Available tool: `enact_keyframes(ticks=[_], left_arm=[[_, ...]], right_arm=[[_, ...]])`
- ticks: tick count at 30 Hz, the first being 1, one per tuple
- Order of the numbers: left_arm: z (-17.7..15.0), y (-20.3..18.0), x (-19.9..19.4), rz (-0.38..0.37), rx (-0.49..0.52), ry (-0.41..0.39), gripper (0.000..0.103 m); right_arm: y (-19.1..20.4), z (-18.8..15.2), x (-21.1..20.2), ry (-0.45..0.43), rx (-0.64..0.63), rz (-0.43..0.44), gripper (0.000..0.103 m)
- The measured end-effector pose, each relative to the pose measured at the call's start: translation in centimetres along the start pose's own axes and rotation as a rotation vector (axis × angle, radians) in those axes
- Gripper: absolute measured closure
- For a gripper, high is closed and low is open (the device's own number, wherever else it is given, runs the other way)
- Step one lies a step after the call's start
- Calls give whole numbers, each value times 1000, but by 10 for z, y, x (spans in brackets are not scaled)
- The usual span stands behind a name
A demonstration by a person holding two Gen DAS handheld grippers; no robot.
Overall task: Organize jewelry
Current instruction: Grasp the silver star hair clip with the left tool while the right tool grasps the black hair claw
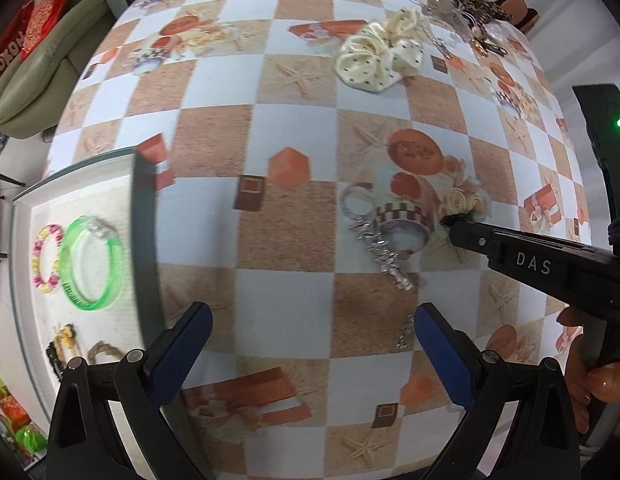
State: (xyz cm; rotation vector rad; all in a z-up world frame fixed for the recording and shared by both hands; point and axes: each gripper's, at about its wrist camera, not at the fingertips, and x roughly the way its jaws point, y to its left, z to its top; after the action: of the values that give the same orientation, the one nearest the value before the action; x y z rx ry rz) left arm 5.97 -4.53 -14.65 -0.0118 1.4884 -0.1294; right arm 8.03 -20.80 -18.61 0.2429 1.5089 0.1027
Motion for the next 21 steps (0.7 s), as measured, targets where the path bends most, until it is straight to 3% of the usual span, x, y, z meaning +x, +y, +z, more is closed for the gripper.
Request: enact_keyframes(ticks=[5, 7, 10, 12, 21], left_arm=[[7, -14, 13, -16, 21, 0, 0], [10, -18, 19, -7, 30, 4, 10], [14, -20, 31, 0, 34, 26, 14], [16, -21, 38, 6, 36, 38, 25], [23, -26, 40, -7, 32, 38, 25]], right_arm=[[-14, 2, -4, -12, 15, -5, 84], [-21, 2, -5, -12, 28, 10, 84], [-28, 0, -8, -11, 39, 28, 84], [-29, 0, -8, -10, 44, 37, 84], [-32, -1, -9, -10, 45, 50, 84]])
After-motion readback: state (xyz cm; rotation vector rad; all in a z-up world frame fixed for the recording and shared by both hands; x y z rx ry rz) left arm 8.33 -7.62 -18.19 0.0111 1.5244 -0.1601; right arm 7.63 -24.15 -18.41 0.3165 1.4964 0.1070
